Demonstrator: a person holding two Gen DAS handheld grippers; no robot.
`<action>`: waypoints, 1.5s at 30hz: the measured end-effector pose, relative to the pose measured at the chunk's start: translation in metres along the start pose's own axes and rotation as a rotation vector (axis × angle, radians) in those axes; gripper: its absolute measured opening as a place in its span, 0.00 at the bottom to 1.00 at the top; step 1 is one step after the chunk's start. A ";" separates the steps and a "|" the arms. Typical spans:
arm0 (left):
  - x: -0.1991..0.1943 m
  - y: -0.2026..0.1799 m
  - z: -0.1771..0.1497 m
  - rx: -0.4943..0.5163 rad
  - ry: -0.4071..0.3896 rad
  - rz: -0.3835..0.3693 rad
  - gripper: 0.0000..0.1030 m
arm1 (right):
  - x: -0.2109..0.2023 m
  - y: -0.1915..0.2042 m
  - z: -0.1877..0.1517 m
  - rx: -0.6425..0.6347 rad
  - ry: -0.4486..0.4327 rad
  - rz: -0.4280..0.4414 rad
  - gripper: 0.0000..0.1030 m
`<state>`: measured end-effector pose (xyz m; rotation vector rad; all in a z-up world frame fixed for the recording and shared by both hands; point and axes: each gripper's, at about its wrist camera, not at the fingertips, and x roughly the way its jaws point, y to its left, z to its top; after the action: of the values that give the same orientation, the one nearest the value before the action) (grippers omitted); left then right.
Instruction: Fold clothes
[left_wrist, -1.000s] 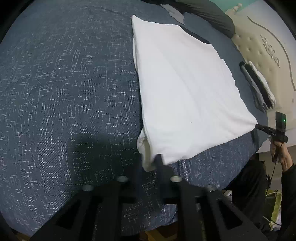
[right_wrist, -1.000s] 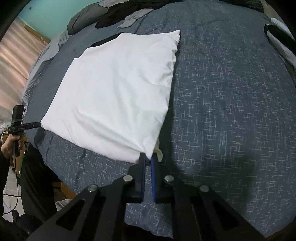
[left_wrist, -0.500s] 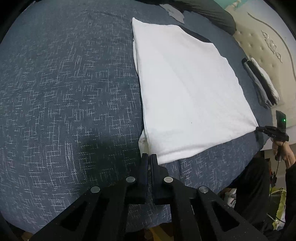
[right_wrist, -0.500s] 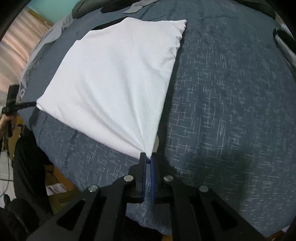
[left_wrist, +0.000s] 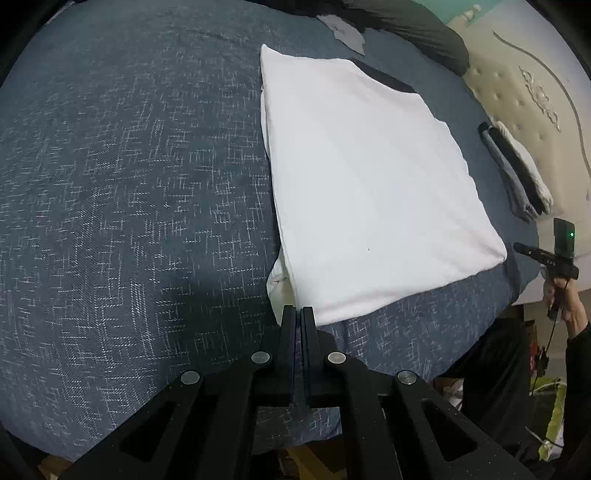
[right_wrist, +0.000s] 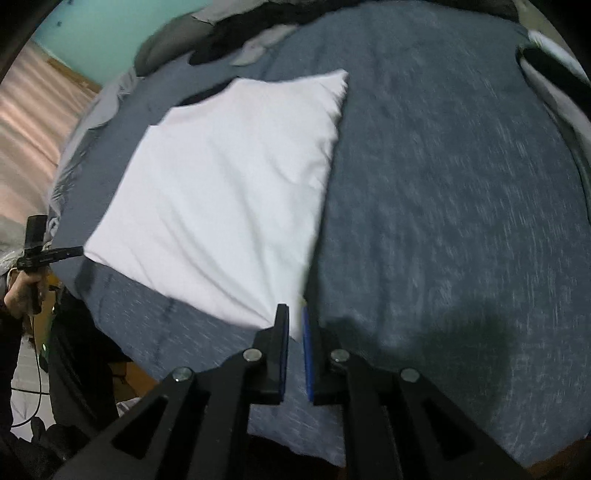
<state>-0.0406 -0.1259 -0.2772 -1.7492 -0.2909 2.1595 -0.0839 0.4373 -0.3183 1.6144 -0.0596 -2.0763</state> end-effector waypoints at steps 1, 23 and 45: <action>-0.002 -0.002 0.001 0.000 -0.003 0.002 0.03 | 0.005 0.004 0.004 -0.004 0.005 -0.001 0.07; 0.009 -0.008 0.017 -0.023 -0.015 -0.008 0.03 | 0.020 -0.030 0.002 0.177 0.016 0.058 0.01; 0.006 -0.018 0.021 0.007 -0.017 -0.020 0.03 | 0.028 0.003 -0.015 -0.081 0.103 -0.051 0.15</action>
<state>-0.0592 -0.1057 -0.2712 -1.7172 -0.3039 2.1598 -0.0737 0.4273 -0.3471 1.6865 0.1010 -2.0027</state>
